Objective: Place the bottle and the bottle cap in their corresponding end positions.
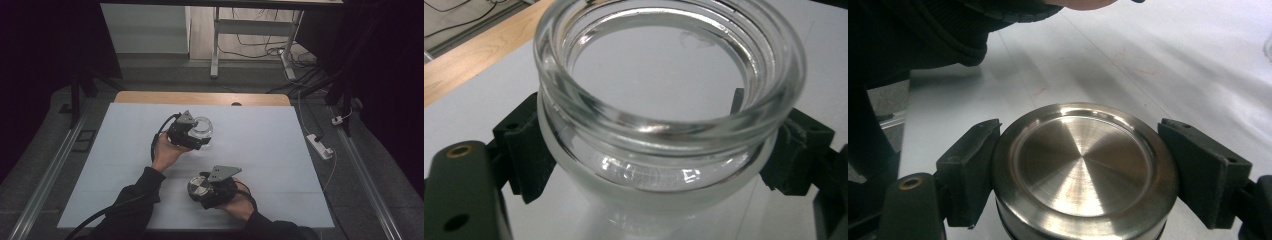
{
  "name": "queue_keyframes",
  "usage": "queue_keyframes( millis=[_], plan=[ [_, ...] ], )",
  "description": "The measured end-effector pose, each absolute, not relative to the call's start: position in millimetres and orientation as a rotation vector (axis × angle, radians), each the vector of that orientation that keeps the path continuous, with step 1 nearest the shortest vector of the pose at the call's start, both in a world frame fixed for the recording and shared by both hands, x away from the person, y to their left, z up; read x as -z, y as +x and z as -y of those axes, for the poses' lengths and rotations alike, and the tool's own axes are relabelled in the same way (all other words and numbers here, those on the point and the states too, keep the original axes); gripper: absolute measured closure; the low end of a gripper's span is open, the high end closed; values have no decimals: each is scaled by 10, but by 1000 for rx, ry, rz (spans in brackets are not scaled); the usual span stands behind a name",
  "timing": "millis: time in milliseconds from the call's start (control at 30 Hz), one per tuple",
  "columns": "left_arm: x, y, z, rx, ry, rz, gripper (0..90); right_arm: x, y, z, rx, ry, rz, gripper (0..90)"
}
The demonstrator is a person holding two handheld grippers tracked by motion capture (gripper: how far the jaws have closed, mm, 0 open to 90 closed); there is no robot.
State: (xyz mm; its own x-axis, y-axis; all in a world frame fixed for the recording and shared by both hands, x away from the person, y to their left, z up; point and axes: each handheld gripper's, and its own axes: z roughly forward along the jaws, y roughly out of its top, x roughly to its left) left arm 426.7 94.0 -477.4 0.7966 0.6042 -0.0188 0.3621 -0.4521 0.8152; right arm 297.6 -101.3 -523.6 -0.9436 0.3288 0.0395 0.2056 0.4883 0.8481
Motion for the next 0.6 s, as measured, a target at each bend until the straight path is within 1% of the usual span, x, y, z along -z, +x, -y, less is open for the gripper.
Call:
queue_keyframes(
  millis=[600],
  plan=[
    [4956, 4371, -941, -357, 2087, -781, 155, 5344, 3101, 971, -1377, 524, -2615, 196]
  ],
)
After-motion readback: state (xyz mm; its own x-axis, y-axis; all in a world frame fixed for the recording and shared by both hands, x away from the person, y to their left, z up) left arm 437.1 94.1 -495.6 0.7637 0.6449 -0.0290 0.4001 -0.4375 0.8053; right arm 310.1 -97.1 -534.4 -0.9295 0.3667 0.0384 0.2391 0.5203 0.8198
